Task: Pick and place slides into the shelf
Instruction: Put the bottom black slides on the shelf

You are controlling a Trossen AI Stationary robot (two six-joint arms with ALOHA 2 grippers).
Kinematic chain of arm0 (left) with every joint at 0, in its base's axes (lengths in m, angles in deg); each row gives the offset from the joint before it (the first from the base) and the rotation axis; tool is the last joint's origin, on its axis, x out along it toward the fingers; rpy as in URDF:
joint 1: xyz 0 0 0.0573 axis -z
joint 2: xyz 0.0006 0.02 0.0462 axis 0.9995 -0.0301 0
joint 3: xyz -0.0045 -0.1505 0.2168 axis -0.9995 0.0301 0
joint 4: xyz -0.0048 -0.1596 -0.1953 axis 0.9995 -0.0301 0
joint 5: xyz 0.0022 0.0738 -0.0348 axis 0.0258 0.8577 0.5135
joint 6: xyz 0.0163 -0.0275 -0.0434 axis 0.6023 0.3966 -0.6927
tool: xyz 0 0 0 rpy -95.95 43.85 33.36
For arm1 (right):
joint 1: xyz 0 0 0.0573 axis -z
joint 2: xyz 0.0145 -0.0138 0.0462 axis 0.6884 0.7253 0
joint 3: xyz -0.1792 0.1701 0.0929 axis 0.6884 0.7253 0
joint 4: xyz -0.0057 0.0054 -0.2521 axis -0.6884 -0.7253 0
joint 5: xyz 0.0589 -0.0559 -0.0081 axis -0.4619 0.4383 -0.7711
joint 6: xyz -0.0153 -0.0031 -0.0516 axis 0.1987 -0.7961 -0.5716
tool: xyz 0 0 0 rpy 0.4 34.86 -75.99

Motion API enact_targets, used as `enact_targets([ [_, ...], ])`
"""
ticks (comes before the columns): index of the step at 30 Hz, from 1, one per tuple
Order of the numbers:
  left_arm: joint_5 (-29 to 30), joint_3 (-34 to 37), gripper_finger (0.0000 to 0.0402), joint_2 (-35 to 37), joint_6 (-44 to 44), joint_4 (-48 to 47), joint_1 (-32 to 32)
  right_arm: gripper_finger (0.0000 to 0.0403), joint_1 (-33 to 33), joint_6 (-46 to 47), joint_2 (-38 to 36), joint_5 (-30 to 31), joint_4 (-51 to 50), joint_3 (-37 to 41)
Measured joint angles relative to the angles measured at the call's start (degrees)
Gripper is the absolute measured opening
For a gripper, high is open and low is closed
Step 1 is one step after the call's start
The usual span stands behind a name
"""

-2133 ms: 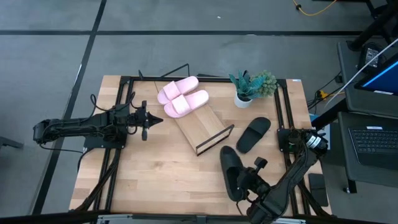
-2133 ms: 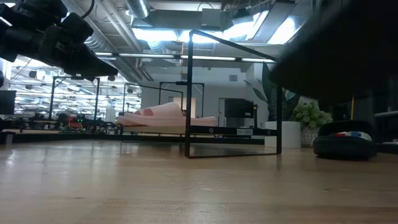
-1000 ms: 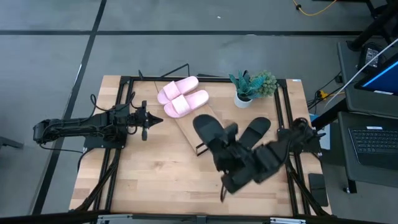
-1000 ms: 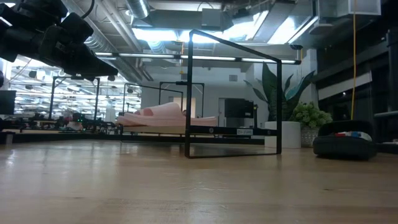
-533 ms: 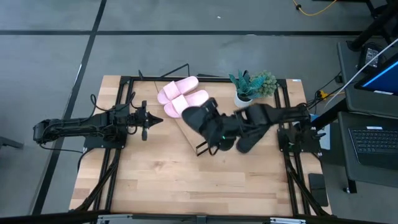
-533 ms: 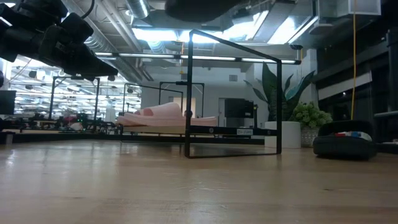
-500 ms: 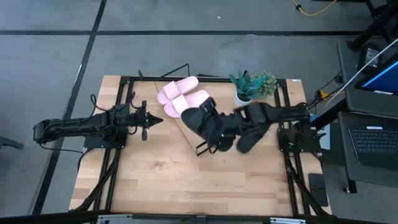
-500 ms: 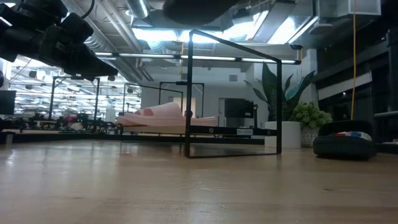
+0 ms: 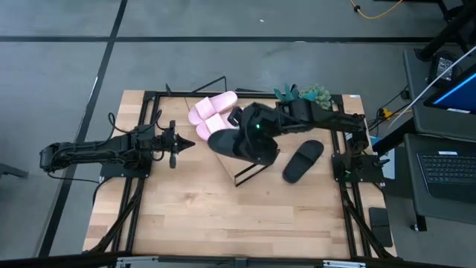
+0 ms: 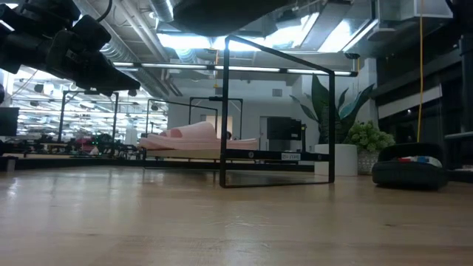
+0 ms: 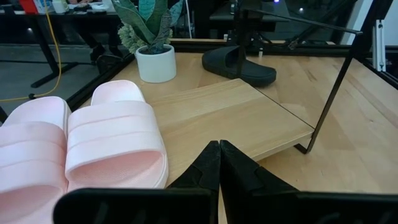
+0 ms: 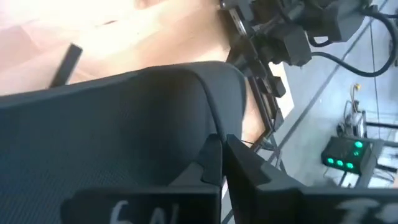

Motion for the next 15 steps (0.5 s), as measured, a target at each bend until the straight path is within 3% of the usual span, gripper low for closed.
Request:
enact_targets([
  [9,0.0,0.0,0.0000,0.0,0.0,0.0,0.0,0.0008,6.1,-6.0,0.0,-12.1,0.6,0.0],
  [15,0.2,0.0,0.0000,0.0,0.3,0.0,0.0,0.0008,9.5,-6.3,-0.1,-14.7,2.2,1.3],
])
